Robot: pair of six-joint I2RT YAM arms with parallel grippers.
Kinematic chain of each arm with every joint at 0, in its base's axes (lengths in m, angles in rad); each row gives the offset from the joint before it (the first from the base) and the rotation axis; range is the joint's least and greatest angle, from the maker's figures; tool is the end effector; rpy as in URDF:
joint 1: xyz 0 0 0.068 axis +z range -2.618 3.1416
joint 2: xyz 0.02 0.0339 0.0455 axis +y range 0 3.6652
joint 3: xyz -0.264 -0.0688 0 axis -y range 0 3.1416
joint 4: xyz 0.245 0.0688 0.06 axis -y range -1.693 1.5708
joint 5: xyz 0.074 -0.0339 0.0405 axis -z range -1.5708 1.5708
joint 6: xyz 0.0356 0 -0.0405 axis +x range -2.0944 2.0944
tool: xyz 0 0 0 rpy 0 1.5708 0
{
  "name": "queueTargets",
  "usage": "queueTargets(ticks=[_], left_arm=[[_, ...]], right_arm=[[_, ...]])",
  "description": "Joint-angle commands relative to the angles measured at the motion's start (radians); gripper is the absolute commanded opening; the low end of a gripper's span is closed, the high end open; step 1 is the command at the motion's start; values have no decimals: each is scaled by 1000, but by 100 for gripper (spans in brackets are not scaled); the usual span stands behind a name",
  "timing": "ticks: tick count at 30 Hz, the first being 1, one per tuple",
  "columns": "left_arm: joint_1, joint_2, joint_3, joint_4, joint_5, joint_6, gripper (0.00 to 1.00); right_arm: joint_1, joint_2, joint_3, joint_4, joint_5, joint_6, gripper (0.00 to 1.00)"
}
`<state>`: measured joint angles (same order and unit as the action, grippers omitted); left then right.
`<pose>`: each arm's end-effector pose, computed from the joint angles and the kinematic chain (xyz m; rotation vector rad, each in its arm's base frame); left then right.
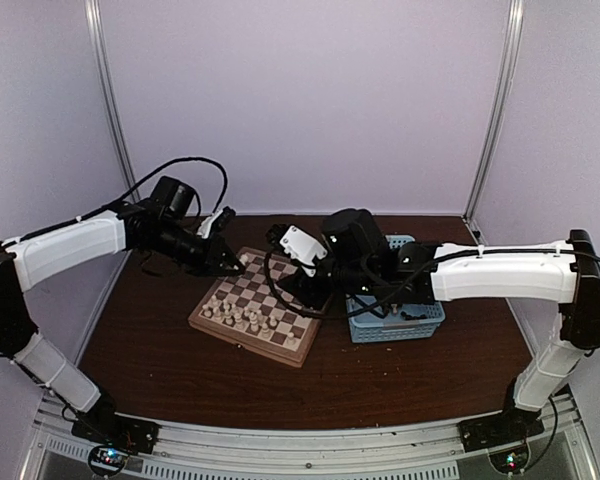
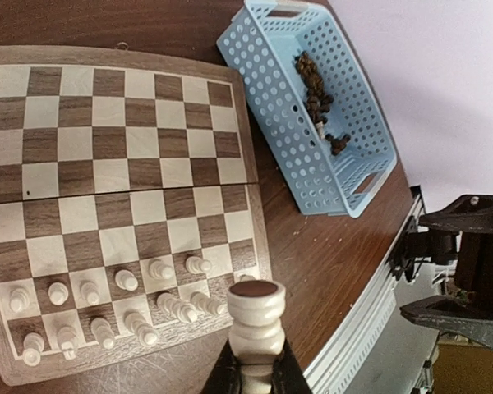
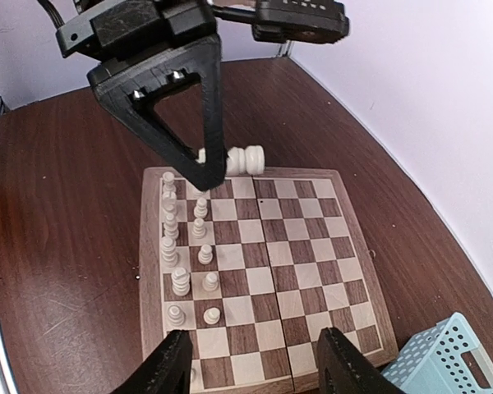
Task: Set up the chess pieces on the board
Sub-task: Place the chess piece on the chessboard.
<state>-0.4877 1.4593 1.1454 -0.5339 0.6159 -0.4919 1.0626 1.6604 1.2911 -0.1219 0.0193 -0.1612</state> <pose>0.2645 -0.1636 0.2800 0.3003 2.5416 -1.1652 0.1906 0.3407 0.2923 -1.1995 1.7305 0.5312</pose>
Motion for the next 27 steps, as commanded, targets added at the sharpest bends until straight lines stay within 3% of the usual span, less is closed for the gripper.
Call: queueTargets(ticks=[1,7,10,18,23,27], left_arm=[[-67,171,236,-272,-111,145,0],[-160,455,649,-615,-501,336,0],[-208,579,795,-711,-742,455,0],[-272,778,914,-759,-1272,848,1],[-271,864,919,-761,-1412,1017,2],[-273,898,935,-762,-1389,1067,3]], right_arm=[[-14,-34,-58,43,84,-7,54],[-42,-114,-182,141,99,28,54],[-54,-160,-230,170,112,30,54],[-109,-307,-349,197,126,32,54],[-138,-384,-394,191,113,39,54],[-154,-434,-426,193,102,48,54]])
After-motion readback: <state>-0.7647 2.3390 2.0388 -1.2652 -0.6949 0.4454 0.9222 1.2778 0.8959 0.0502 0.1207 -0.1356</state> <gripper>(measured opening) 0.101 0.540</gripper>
